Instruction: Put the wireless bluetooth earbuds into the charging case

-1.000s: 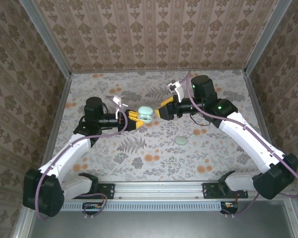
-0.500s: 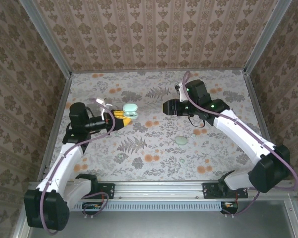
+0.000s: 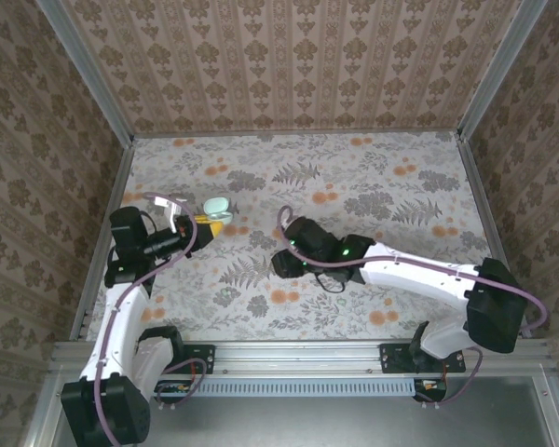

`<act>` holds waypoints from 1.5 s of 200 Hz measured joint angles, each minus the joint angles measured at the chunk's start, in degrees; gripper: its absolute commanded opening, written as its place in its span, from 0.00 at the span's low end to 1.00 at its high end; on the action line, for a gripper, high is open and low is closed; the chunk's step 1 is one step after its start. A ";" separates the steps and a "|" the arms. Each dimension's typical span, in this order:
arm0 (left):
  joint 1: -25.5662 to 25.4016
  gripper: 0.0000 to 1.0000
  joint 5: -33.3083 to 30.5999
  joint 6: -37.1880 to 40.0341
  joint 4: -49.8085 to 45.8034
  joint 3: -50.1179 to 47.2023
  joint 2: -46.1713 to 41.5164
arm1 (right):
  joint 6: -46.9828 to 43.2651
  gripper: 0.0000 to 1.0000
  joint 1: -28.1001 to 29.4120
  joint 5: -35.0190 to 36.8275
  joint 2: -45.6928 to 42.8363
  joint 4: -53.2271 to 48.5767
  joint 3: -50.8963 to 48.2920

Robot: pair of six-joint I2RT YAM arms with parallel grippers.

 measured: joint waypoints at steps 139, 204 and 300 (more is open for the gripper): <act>3.21 0.14 -5.31 -0.26 -1.97 4.59 10.21 | -3.52 0.37 13.75 3.13 35.63 -10.51 33.97; 4.90 0.14 -6.88 -1.29 1.16 4.61 14.51 | -6.82 0.37 13.75 3.93 44.81 -18.25 44.92; 5.68 0.14 -7.02 -1.84 4.20 4.61 16.17 | -12.31 0.38 13.40 5.31 51.84 -24.87 53.07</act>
